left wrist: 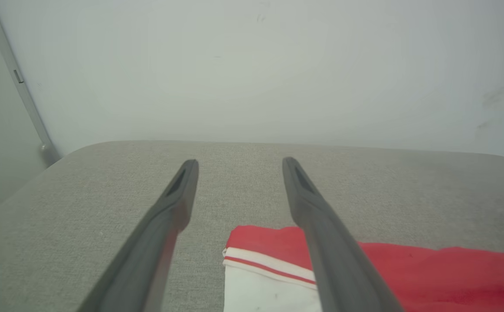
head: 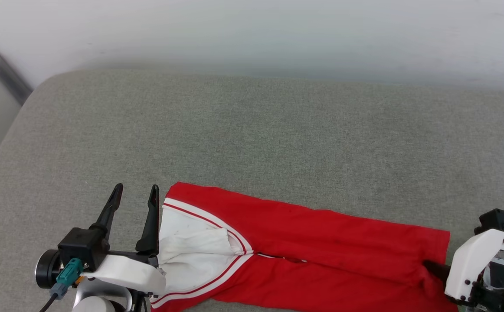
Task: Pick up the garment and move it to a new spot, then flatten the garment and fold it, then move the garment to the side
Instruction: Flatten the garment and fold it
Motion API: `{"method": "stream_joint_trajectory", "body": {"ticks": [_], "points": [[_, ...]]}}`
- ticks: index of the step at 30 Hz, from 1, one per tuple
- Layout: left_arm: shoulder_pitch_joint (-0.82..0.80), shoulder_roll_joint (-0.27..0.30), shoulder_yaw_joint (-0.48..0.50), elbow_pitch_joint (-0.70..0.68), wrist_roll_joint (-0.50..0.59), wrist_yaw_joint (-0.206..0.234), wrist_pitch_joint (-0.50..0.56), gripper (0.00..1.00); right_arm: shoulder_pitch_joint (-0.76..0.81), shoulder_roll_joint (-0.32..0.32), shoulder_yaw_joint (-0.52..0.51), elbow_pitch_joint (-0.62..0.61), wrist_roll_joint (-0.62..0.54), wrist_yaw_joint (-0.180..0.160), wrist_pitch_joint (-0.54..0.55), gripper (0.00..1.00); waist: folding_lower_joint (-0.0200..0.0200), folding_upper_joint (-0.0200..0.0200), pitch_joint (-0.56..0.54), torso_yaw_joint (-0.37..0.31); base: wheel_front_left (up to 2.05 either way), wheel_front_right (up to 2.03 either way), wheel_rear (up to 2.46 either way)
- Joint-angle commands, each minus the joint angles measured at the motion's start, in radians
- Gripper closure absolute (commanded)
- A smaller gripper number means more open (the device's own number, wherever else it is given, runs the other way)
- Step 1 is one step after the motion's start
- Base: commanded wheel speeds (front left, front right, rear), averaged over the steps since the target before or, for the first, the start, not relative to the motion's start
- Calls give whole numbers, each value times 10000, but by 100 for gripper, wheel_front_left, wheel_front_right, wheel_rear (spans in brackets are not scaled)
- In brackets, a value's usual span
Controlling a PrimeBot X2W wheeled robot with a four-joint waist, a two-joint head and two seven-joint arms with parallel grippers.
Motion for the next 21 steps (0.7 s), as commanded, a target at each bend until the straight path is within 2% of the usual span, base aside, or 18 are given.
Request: {"method": "stream_joint_trajectory", "body": {"ticks": [1, 7, 13, 18, 19, 21], "points": [[99, 14, 12, 36, 47, 49, -20, 0, -158, -129, -1, -102, 50, -4, -62, 100, -1, 0, -132, -77, 0, 0, 0], [262, 90, -11, 102, 109, 165, 1, 0, -54, -647, -600, -174, 32, -6, -182, 100, -1, 0, -422, -292, 0, 0, 0], [267, 145, -89, 35, 166, 193, 20, 0, 109, -802, -2196, -162, -417, -4, -270, 100, -1, 0, -502, -489, 0, 0, 0], [193, 158, -145, 21, 149, 133, 14, 0, 2, -411, -3451, -515, -777, -4, -153, 100, -1, 0, -517, -651, 0, 0, 0], [216, 161, -159, 43, 123, 144, 15, 0, -275, 84, -3894, -722, -411, -4, 201, 100, -1, 0, -561, -723, 0, 0, 0], [221, 176, -169, 59, 99, 114, 17, 0, -514, 462, -4124, -803, 282, -4, 697, 100, -1, 0, -597, -752, 0, 0, 0]]}}
